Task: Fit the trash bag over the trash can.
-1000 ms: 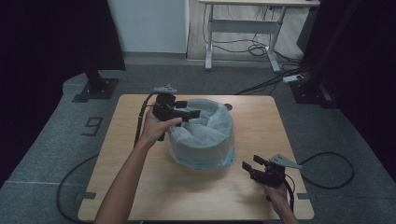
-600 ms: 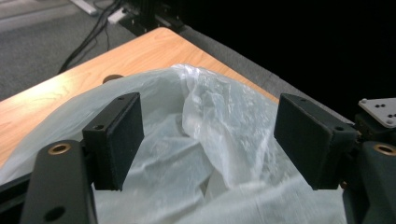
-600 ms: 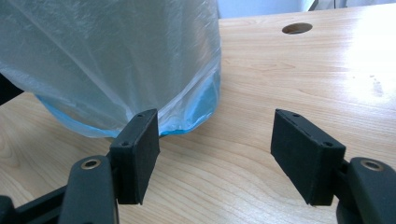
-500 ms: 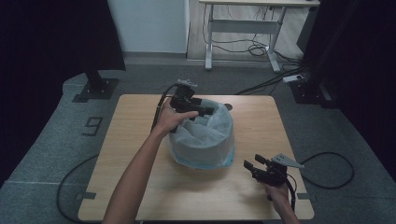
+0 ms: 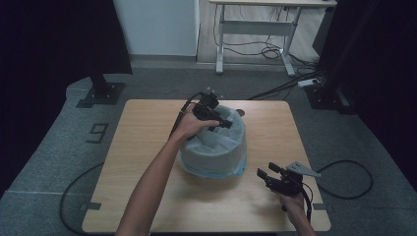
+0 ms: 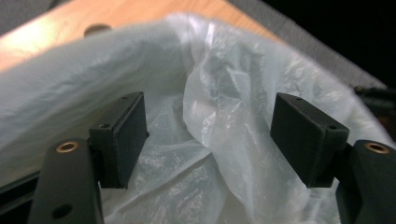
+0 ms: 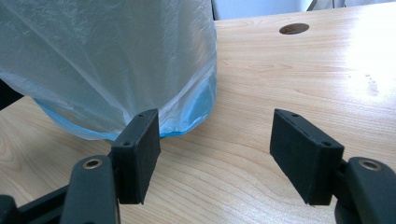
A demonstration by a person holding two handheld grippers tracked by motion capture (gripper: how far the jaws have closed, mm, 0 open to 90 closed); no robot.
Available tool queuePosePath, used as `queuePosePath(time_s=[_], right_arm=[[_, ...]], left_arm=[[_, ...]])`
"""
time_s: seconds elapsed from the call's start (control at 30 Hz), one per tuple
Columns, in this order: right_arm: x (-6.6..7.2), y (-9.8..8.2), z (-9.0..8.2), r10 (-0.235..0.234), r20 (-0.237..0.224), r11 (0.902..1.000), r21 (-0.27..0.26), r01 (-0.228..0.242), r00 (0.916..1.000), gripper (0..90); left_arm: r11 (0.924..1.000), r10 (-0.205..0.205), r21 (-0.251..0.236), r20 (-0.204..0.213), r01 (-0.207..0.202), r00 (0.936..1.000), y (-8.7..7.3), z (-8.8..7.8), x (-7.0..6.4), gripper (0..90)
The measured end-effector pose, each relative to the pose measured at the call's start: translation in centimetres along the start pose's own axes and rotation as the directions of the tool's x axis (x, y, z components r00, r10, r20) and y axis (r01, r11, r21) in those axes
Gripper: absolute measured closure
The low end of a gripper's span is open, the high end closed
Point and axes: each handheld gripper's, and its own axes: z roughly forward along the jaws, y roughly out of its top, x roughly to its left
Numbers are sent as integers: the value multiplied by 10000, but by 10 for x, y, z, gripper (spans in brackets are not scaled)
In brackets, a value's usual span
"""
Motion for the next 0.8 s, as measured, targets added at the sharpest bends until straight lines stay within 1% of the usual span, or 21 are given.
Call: queuePosePath(time_s=[0.13, 0.23, 0.33, 0.37, 0.43, 0.5, 0.57, 0.67, 0.73, 0.8], right_arm=[[0, 0, 0, 3, -5, 10000, 65, -3, 10000, 327], [-1, -1, 1, -6, 32, 10000, 82, 6, 10000, 327], [-1, -1, 2, -2, 43, 9999, 137, 2, 10000, 327], [0, -1, 2, -32, 51, 9999, 145, 32, 10000, 327], [0, -1, 2, -96, 74, 9998, 161, 95, 9999, 327], [0, -1, 1, -106, 79, 9998, 153, 105, 9999, 327], [0, -1, 1, -80, 96, 9999, 154, 79, 9999, 327], [-1, -1, 1, -73, 122, 9998, 159, 72, 9999, 327], [0, -1, 2, -57, 144, 9998, 165, 55, 9999, 327], [0, -1, 2, -70, 135, 9998, 161, 68, 9999, 327]], left_arm=[[9982, 186, 573, -104, -180, 9998, 0, 12, 0, 276], [9946, 266, 1007, -291, -235, 9992, -1, 20, 0, 277], [9911, 344, 1303, -476, -280, 9983, -1, 27, -1, 276], [9912, 333, 1296, -525, -262, 9981, -1, 28, -1, 274], [9927, 327, 1176, -607, -254, 9976, 0, 26, -2, 272], [9964, 309, 802, -655, -256, 9974, 1, 19, -3, 272], [9995, 198, 264, -643, -182, 9977, 1, 5, -4, 272], [9996, 252, -105, -651, -260, 9976, 0, -13, -6, 275], [9990, 180, -388, -546, -202, 9983, -4, -26, -8, 275], [9985, 169, -508, -484, -194, 9987, -8, -34, -10, 275]])
